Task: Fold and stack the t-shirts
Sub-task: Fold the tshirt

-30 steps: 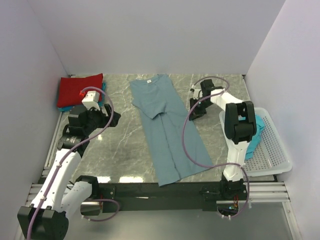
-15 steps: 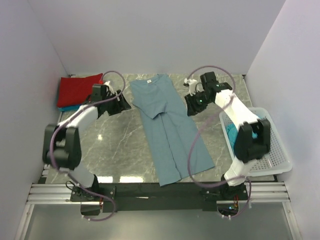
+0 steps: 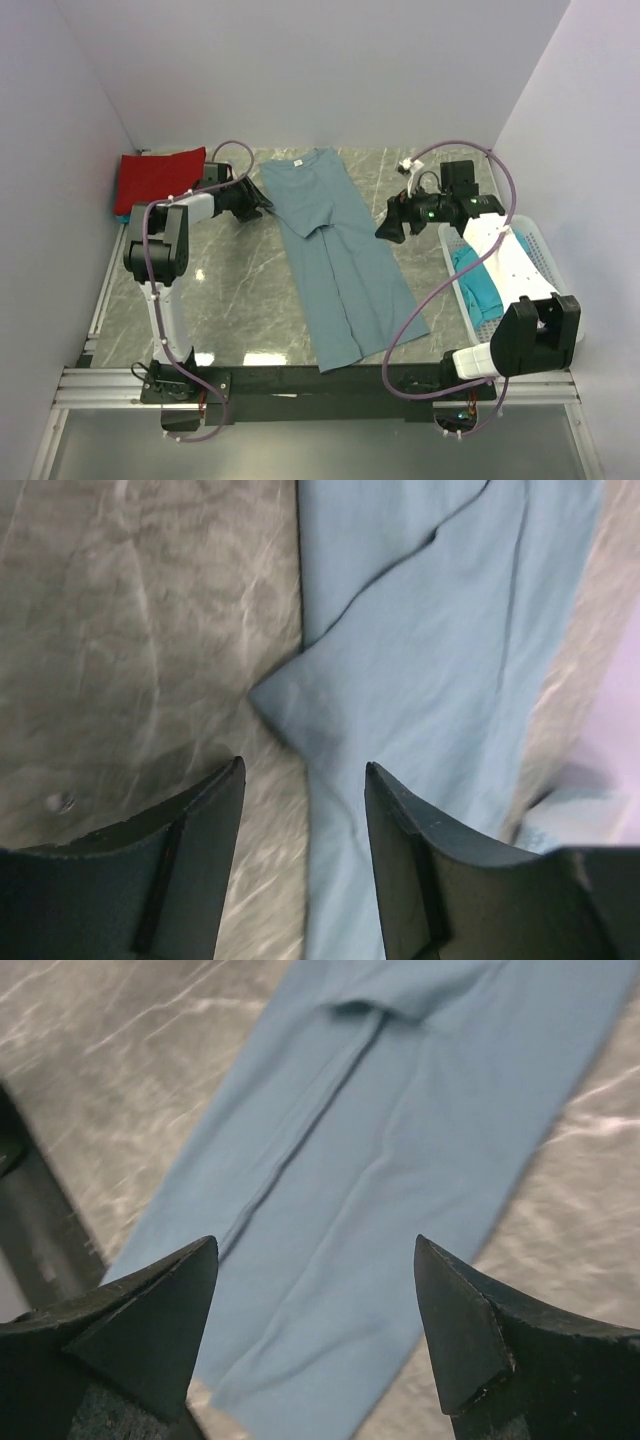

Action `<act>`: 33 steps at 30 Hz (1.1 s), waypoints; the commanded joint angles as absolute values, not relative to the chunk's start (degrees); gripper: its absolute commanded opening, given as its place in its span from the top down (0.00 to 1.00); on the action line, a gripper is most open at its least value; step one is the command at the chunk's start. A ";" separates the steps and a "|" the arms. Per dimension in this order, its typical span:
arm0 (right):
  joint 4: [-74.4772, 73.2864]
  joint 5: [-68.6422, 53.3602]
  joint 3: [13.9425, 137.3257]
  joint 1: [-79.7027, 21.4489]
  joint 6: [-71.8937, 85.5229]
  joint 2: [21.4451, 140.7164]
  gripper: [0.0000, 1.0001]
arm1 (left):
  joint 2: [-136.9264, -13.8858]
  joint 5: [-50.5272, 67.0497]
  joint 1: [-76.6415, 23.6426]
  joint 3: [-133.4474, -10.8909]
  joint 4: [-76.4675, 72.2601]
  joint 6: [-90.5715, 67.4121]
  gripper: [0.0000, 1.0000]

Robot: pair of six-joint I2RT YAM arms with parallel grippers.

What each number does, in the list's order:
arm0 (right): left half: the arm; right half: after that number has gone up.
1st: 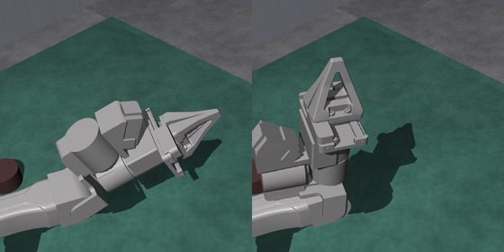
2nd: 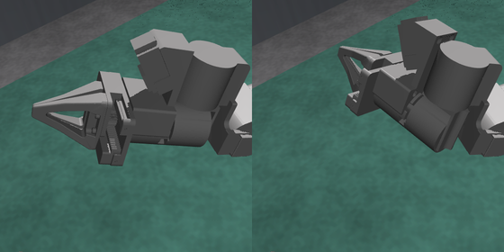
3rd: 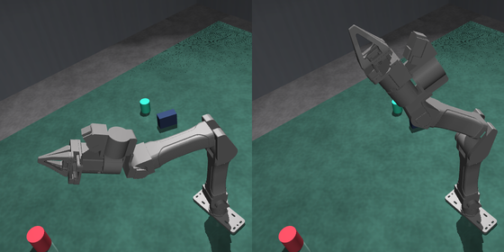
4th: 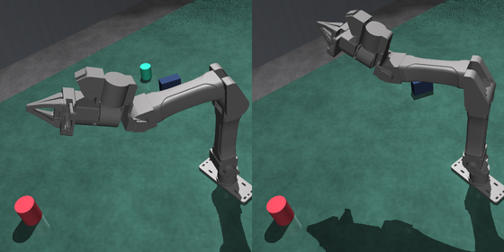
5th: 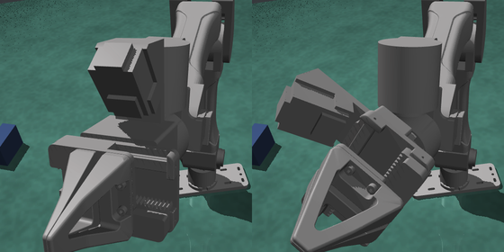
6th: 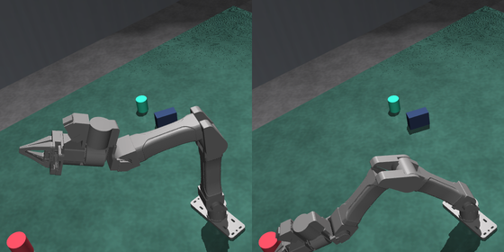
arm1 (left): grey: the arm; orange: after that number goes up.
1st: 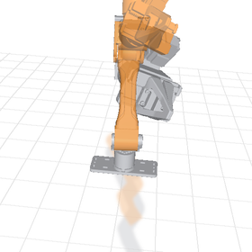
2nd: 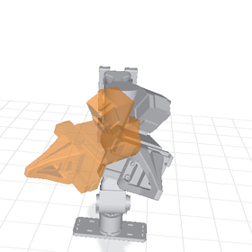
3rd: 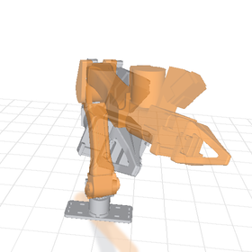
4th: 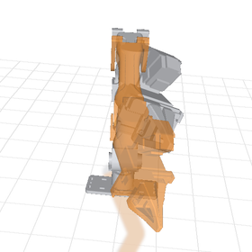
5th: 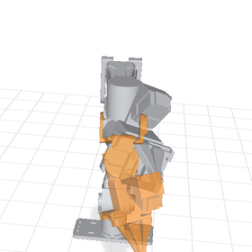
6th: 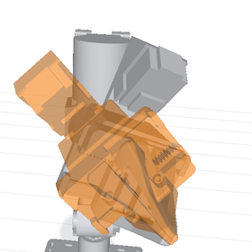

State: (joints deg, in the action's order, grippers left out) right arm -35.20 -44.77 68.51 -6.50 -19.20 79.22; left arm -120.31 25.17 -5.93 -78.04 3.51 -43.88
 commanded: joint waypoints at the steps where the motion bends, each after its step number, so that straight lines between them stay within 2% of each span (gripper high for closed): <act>1: -33.05 -50.63 69.35 -7.03 -19.69 76.11 0.15 | -122.34 25.66 -6.15 -77.44 -2.27 -51.48 0.43; 11: -34.28 -51.77 69.35 -6.86 -20.56 76.55 0.14 | -123.22 22.42 -6.86 -75.06 -4.22 -56.16 0.44; 14: -34.19 -51.85 69.26 -6.86 -20.48 76.46 0.14 | -122.43 20.22 -6.86 -75.23 -2.99 -54.76 0.55; 22: -34.72 -52.12 69.43 -6.94 -20.74 77.34 0.14 | -122.08 19.42 -6.86 -78.92 -0.79 -50.63 0.62; 29: -34.98 -52.03 69.52 -6.86 -21.01 77.78 0.14 | -122.87 20.30 -6.86 -80.86 -0.44 -48.96 0.81; 33: -35.51 -52.21 69.70 -6.94 -21.53 78.22 0.14 | -123.31 20.83 -6.86 -82.35 -0.18 -47.82 0.87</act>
